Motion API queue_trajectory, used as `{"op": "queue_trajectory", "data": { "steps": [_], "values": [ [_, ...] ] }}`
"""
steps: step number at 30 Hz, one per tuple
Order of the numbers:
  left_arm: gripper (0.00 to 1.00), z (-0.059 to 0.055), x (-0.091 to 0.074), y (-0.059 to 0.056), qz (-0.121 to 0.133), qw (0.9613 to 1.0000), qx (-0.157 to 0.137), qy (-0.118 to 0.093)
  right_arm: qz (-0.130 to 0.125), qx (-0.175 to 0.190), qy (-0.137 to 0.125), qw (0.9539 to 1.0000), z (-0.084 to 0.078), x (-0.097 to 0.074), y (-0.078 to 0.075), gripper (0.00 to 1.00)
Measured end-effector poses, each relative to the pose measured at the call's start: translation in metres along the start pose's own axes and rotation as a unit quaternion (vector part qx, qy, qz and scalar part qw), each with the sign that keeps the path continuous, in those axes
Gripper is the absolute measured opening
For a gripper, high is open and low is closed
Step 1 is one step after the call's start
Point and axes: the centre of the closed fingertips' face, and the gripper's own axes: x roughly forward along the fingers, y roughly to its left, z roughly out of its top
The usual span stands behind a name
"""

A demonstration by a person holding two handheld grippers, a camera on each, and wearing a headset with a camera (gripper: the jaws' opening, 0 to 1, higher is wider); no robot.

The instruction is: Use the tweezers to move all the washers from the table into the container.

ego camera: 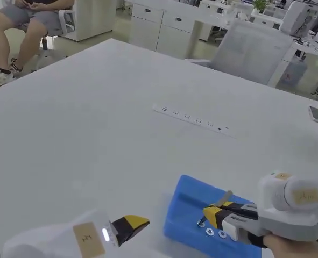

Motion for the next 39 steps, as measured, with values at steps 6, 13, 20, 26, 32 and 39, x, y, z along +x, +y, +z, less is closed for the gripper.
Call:
{"op": "queue_trajectory", "data": {
  "steps": [6, 13, 20, 26, 32, 39],
  "values": [
    [0.68, 0.000, 0.000, 0.000, -0.001, 1.0000, -0.001, 0.000, -0.001, -0.003, 0.001, 1.0000, -0.001, 0.000, 0.000, 0.03],
    [0.68, 0.000, 0.000, -0.001, -0.001, 1.0000, -0.001, -0.001, -0.002, 0.003, 0.000, 1.0000, 0.000, -0.002, 0.002, 0.04],
    [0.68, -0.001, 0.000, -0.002, -0.003, 1.0000, 0.002, 0.001, -0.003, 0.000, -0.011, 0.9999, 0.008, -0.007, 0.002, 0.04],
    [0.68, -0.001, 0.000, -0.002, -0.003, 1.0000, 0.001, 0.001, -0.004, -0.001, -0.022, 0.9997, 0.016, -0.012, 0.004, 0.04],
    [0.68, -0.002, 0.000, -0.003, -0.004, 1.0000, 0.003, 0.002, -0.005, -0.005, -0.030, 0.9995, 0.022, -0.019, 0.007, 0.04],
    [0.68, -0.002, 0.000, -0.003, -0.005, 1.0000, 0.004, 0.003, -0.006, -0.016, -0.043, 0.9989, 0.033, -0.031, 0.012, 0.04]
  ]
}}
